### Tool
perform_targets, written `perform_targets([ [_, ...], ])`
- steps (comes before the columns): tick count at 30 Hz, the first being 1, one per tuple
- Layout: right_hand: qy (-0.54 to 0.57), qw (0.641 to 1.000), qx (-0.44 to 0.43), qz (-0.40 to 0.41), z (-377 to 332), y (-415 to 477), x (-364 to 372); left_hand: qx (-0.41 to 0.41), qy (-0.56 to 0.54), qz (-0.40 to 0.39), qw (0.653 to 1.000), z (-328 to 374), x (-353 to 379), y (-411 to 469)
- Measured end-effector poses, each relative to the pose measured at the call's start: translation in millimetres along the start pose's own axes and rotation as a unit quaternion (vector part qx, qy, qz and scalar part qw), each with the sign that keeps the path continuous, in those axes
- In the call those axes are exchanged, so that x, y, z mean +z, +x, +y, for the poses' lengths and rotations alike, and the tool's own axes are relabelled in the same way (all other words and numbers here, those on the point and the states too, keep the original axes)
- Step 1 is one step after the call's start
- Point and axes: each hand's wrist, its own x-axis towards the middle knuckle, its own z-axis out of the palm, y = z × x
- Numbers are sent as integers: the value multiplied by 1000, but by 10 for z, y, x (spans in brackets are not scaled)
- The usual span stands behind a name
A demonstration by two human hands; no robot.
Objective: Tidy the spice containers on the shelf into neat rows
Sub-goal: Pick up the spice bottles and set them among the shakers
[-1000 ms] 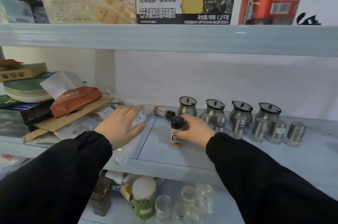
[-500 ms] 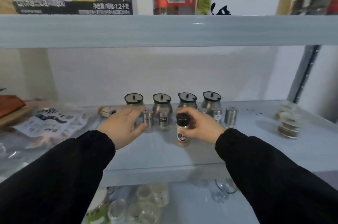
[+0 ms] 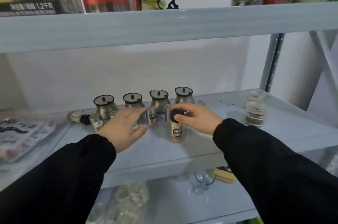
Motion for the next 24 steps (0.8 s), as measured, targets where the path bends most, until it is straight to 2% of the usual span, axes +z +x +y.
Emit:
perform_targets([
  [3,35,999,3,21,-2,-3,-27,-5,4,2,1000,10,-26,-10],
  [12,57,998,27,10,-103,-62,-63,-13,15,4,1000,-71,-146,-174],
  [15,-13,996,4,84,-227,-84,-106,-10,11,9,1000,-135,-229,-258],
  [18,-33,984,-59,166,-536,-30,-85,-27,19,25,999,-275,-346,-384],
  [20,-74,981,-96,155,-780,85,71,-48,23,21,998,-432,-424,-526],
  [24,-112,980,-140,83,-1234,358,657,-92,36,17,995,-819,-602,-969],
])
